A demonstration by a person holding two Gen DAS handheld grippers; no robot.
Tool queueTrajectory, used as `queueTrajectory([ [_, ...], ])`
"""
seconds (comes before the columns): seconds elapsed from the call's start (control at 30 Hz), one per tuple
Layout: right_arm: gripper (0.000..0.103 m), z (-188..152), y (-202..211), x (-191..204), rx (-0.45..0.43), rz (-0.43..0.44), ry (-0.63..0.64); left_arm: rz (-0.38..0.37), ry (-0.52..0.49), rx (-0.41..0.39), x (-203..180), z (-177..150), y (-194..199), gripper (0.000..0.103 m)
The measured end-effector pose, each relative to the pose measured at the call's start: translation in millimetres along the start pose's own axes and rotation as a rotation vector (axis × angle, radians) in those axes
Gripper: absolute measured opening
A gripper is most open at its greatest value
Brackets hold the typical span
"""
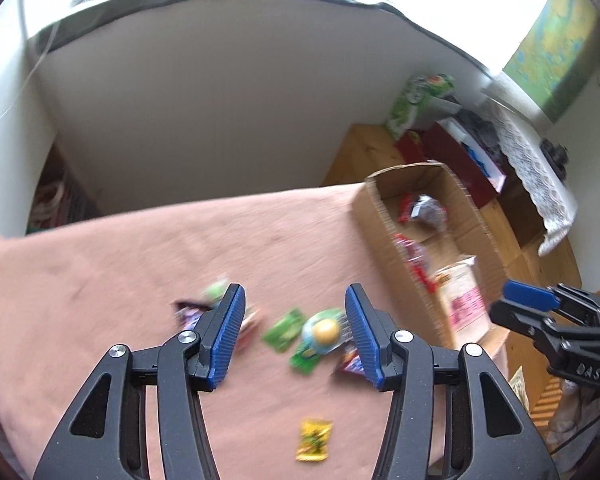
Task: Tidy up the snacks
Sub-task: 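Grasp the Snickers bar with the left gripper while the right gripper grasps the yellow candy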
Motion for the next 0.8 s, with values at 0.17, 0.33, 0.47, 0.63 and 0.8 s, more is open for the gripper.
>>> queueTrajectory([
  [0.17,0.051,-36.4,-22.5,32.5,0.08,0.028,0.052,0.042,0.071,0.032,37.8,-32.0,1.9,0.051],
  [0.33,0.051,-75.9,-57.7,55.9,0.174,0.026,0.082,0.067,0.122,0.062,65.3,-56.4,0.6,0.051],
  [0.47,0.051,-95.6,-80.2,63.7,0.229,0.025,0.067,0.084,0.125,0.081,77.9,-66.9,-5.9,0.051],
  [0.63,0.051,-111.5,-109.3,64.8,0.282,-0.004,0.002,0.07,0.122,0.119,82.9,-78.3,-23.0,0.051],
  [0.8,0.051,-121.3,-126.3,62.9,0.319,0.006,-0.073,0.057,0.088,0.145,76.7,-80.7,-38.9,0.051],
])
Point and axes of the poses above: each gripper's, at about its wrist camera, not at the fingertips, and y roughly against the way its jaws point, x to its left, z to its top, the point moved 9 cm from there along -y, roughly the way its jaws point, and after that the axes turned 11 degrees about -y, right-handed, at the moved point
